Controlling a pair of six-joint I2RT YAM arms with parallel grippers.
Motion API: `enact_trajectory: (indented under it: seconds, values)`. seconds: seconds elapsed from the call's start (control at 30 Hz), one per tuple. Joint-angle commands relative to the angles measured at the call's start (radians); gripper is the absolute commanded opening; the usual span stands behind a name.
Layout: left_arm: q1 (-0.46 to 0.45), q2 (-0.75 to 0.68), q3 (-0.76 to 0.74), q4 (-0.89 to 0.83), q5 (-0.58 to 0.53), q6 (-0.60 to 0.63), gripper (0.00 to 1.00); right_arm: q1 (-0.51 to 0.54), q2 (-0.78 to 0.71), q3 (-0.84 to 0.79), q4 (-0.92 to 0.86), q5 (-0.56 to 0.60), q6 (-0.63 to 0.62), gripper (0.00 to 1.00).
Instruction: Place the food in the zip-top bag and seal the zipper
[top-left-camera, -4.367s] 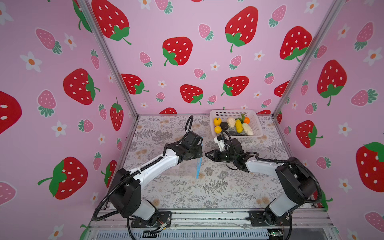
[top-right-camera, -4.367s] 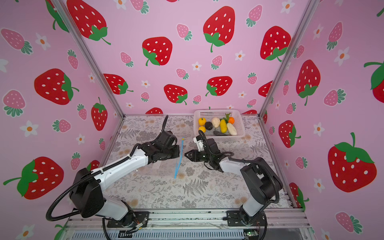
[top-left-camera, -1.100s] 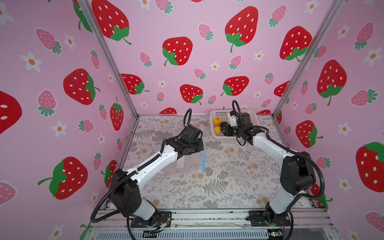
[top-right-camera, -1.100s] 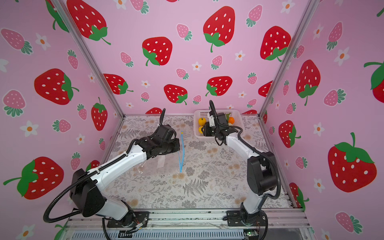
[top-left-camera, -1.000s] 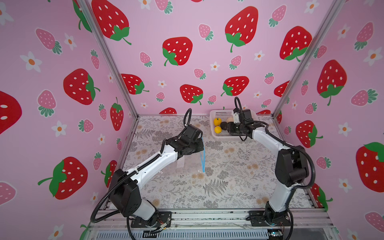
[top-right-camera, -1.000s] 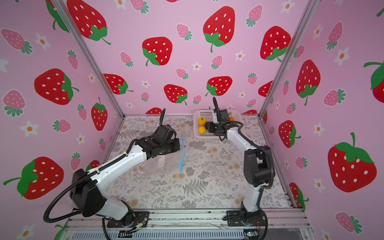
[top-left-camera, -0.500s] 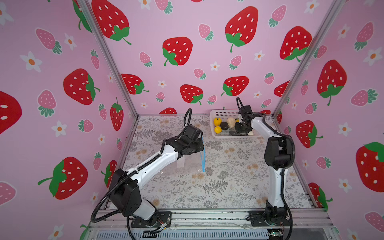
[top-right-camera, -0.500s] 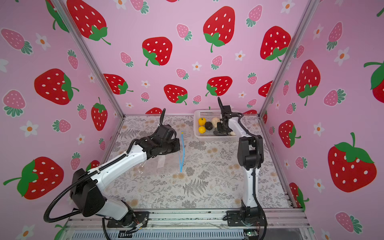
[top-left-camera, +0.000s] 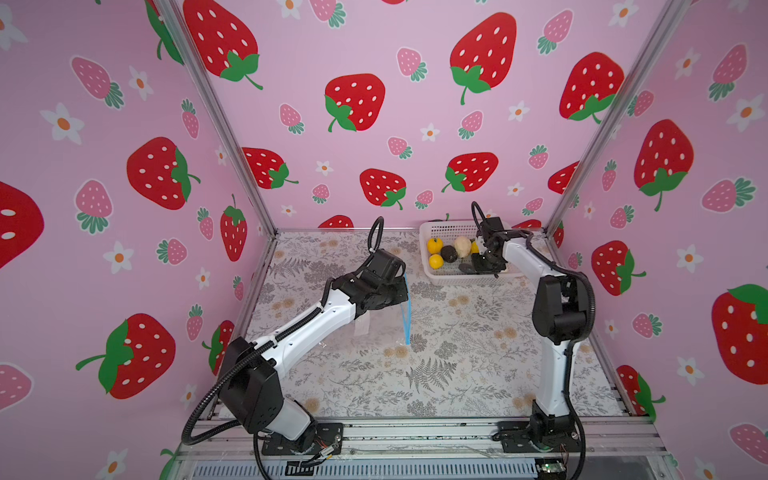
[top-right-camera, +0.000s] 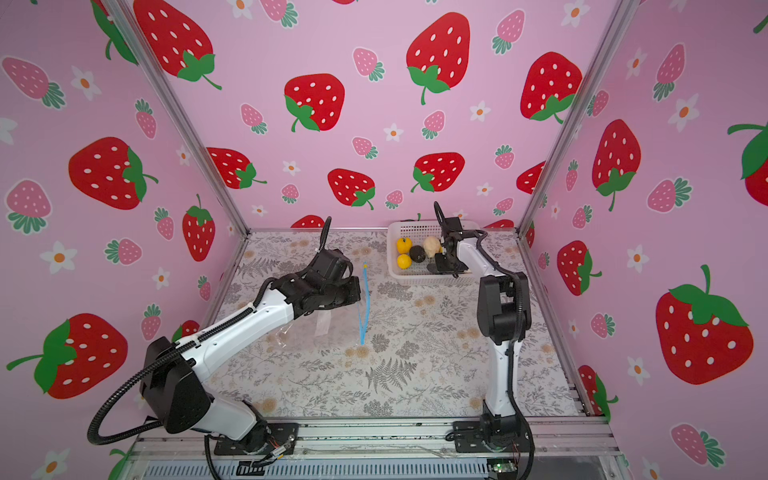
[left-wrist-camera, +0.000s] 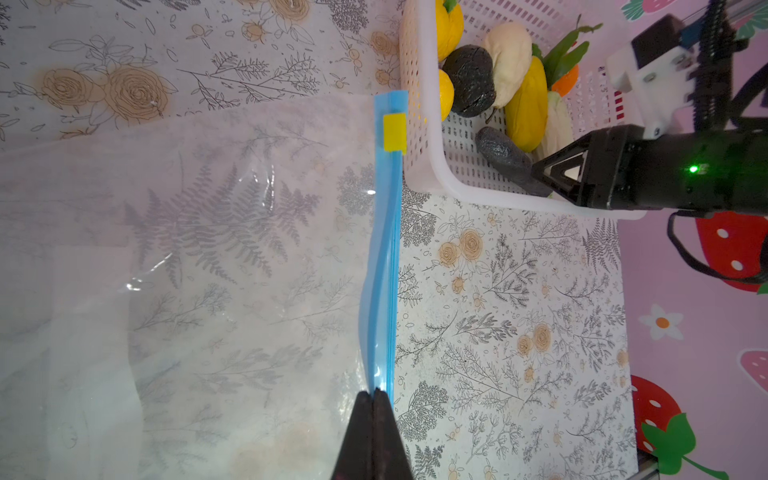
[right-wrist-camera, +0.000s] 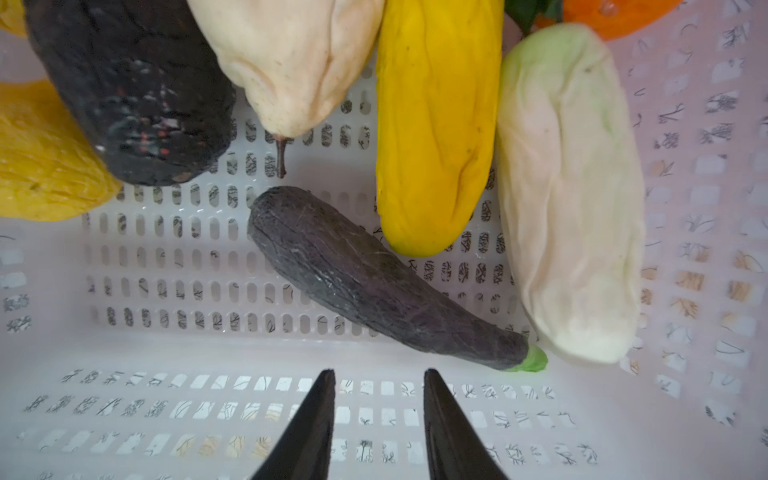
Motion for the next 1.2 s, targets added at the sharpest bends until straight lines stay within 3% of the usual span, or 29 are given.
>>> enact_trajectory:
  seconds: [0.0, 0.9, 1.17]
  values:
    - [0.002, 0.005, 0.024, 0.004, -0.006, -0.005, 0.00, 0.023, -0.049, -0.040, -0.036, -0.001, -0.017, 0.37]
    - [-0.004, -0.009, 0.001, 0.021, 0.000, -0.013, 0.00, 0.082, -0.223, -0.305, 0.028, -0.012, 0.018, 0.39]
    - [-0.010, 0.002, 0.009, 0.020, 0.005, -0.012, 0.00, -0.001, -0.183, -0.234, 0.016, 0.050, 0.018, 0.40]
